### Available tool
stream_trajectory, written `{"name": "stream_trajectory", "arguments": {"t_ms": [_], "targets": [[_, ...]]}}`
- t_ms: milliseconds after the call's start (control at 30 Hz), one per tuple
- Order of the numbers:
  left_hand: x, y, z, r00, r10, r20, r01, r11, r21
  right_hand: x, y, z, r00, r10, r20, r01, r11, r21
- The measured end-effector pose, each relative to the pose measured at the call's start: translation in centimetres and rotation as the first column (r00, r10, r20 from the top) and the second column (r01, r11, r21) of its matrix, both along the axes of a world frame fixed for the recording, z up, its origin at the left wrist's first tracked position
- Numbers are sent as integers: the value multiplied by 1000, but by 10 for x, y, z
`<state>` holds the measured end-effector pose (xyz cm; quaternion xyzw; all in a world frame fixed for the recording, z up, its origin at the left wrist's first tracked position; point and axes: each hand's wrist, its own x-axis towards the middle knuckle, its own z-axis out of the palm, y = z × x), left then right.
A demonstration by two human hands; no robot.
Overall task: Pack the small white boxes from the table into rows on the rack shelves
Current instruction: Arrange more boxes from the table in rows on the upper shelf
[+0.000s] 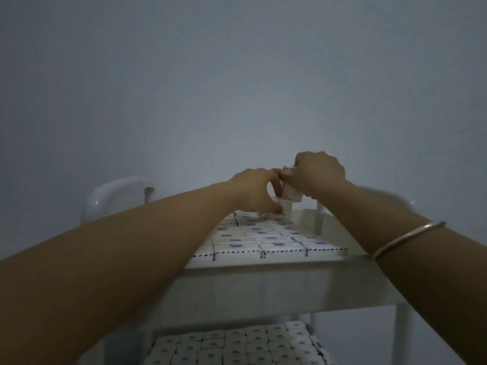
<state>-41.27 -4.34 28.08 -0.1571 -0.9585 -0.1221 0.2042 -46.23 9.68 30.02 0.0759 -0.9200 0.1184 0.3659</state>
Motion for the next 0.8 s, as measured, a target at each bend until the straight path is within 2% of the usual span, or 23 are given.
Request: {"name": "stream_trajectory", "arguments": {"t_ms": [133,200,300,400,467,567,667,733,800], "targets": [[2,-1,1,999,27,35,-23,994,-107,-2,-7,-9,1000,-27,6,26,992,120],[3,-1,-1,995,47,83,-39,995,-94,-6,-12,-20,996,-4,85,-8,991,136],[6,-2,-1,992,79,102,-76,997,-33,-10,-13,-30,951,81,299,-99,994,47],[11,-3,2,989,104,103,-108,993,42,-9,-13,-29,906,150,396,-134,989,-69],[11,-9,4,980,177,90,-182,982,51,-9,-17,-32,883,170,437,-168,985,-45],[9,-19,4,942,318,106,-316,948,-36,-8,-17,-35,868,212,449,-237,971,1],[14,-23,4,891,418,177,-385,902,-194,-8,-10,-35,795,309,523,-294,949,-113],[19,-22,3,852,471,229,-402,869,-289,-10,-9,-38,746,331,578,-259,944,-205],[23,-23,3,821,506,264,-407,843,-351,-12,-9,-40,743,289,604,-186,956,-228]]}}
